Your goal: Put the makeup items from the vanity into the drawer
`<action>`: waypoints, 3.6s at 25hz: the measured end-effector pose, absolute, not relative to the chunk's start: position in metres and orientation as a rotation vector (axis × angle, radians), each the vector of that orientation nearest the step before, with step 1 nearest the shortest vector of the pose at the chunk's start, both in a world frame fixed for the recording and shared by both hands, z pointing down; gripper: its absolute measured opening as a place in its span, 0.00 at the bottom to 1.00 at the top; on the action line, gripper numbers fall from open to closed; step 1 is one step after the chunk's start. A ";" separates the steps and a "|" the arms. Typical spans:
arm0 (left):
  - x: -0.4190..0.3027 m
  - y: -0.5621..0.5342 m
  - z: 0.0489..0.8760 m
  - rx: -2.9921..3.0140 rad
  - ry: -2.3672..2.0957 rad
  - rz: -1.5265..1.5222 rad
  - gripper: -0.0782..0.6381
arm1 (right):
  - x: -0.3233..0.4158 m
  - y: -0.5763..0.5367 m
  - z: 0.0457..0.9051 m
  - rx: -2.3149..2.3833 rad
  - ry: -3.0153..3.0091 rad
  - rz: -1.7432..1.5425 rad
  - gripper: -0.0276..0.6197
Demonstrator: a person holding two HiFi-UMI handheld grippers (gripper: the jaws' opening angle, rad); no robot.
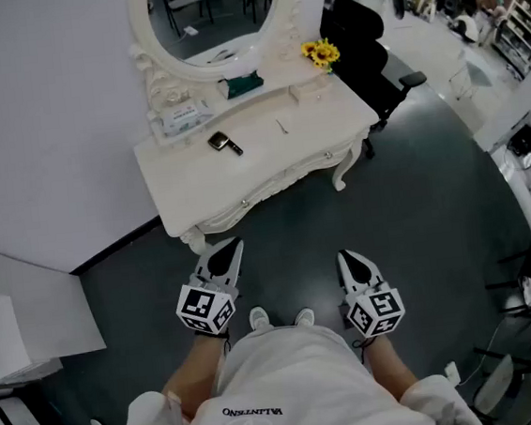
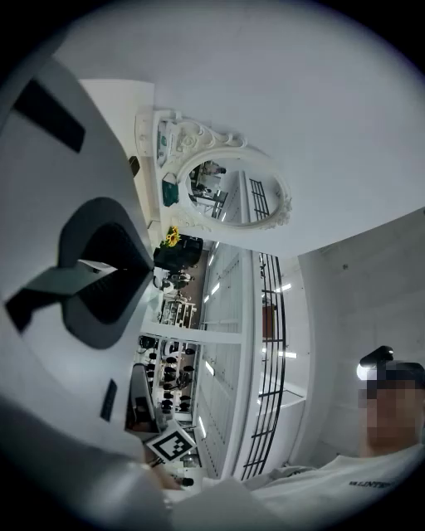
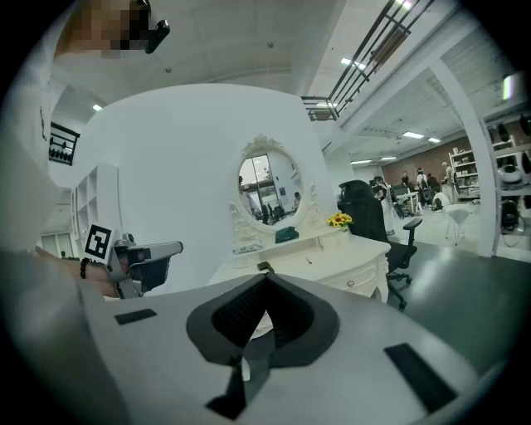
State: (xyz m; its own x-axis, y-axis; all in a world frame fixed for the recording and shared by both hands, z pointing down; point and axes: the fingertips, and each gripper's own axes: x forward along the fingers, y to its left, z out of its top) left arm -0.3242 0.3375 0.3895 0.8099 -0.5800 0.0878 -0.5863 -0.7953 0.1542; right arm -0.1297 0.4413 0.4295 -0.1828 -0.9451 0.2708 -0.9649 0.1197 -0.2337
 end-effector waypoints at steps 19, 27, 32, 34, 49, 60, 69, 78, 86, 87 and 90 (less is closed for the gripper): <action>-0.354 0.329 0.407 2.837 -0.765 0.066 0.11 | -0.163 0.429 0.436 2.074 -2.244 0.596 0.06; -0.331 0.327 0.419 2.829 -0.727 0.094 0.11 | -0.149 0.423 0.448 2.076 -2.239 0.616 0.06; -0.307 0.310 0.419 2.837 -0.739 0.111 0.11 | -0.129 0.401 0.453 2.054 -2.272 0.629 0.06; -0.295 0.300 0.419 2.834 -0.756 0.119 0.11 | -0.118 0.389 0.453 2.042 -2.288 0.631 0.06; -0.179 0.216 0.414 2.809 -0.889 0.125 0.11 | -0.009 0.292 0.452 1.887 -2.413 0.604 0.06; -0.136 0.189 0.420 2.777 -0.949 0.155 0.11 | 0.027 0.266 0.467 1.819 -2.434 0.629 0.06; -0.111 0.142 0.434 2.752 -0.940 0.189 0.11 | 0.037 0.227 0.472 1.802 -2.426 0.638 0.06; -0.091 0.056 0.466 2.705 -0.927 0.248 0.11 | 0.032 0.143 0.475 1.750 -2.416 0.636 0.06; -0.073 -0.007 0.503 2.660 -0.843 0.304 0.15 | 0.025 0.065 0.492 1.723 -2.381 0.678 0.06; -0.072 -0.014 0.508 2.653 -0.833 0.317 0.16 | 0.024 0.056 0.495 1.724 -2.374 0.691 0.06; -0.068 -0.033 0.521 2.627 -0.796 0.336 0.23 | 0.020 0.032 0.500 1.726 -2.353 0.724 0.06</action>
State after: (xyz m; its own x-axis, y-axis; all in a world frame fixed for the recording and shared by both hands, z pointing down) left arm -0.0681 -0.0328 0.5206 0.8117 -0.4829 0.3285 -0.5722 -0.7702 0.2817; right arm 0.0200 0.0316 0.5001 -0.3350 -0.8620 0.3803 -0.9267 0.2285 -0.2984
